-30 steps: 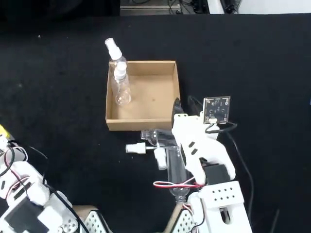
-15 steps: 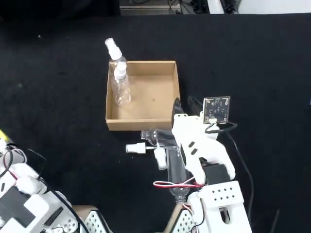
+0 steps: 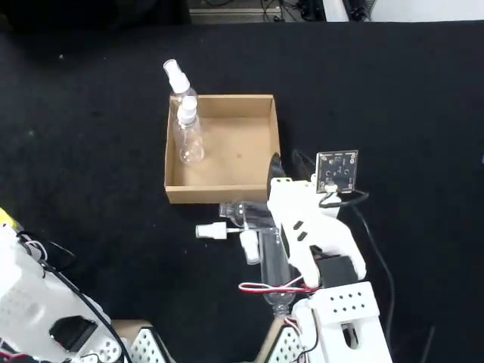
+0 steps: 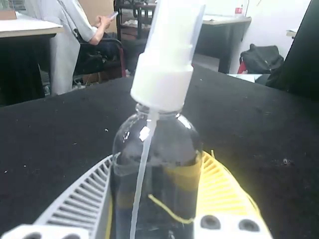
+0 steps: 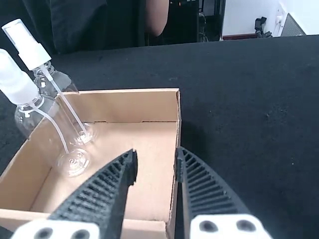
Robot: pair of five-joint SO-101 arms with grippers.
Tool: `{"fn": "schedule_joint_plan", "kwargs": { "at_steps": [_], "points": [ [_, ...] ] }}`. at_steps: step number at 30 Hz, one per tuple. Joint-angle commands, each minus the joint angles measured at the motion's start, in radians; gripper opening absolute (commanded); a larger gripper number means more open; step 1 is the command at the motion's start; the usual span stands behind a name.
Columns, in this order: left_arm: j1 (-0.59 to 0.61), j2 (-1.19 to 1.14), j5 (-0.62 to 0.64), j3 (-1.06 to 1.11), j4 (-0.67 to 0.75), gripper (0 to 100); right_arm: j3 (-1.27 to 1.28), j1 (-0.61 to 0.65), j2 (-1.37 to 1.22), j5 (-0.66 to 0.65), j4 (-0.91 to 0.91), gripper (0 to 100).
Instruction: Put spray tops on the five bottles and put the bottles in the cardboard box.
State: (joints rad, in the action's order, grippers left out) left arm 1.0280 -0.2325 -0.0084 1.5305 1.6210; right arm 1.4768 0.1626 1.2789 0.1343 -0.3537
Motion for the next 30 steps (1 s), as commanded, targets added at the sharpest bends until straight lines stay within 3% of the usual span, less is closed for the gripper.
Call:
{"fn": "schedule_joint_plan", "kwargs": {
  "at_steps": [1,10,17,30],
  "points": [
    [0.01,-0.117,0.0,-0.044,0.11,3,-0.004,-0.012,0.024,-0.009,0.034,10.3],
    [0.064,-0.198,0.0,-0.108,0.11,6,-0.007,-0.012,0.024,-0.011,0.034,10.3],
    [0.07,-0.198,0.008,-0.11,0.11,30,-0.005,-0.012,0.024,-0.011,0.034,10.3],
    [0.065,-0.157,0.008,-0.093,0.117,30,-0.005,-0.012,0.024,-0.011,0.034,10.3]
  ]
}}
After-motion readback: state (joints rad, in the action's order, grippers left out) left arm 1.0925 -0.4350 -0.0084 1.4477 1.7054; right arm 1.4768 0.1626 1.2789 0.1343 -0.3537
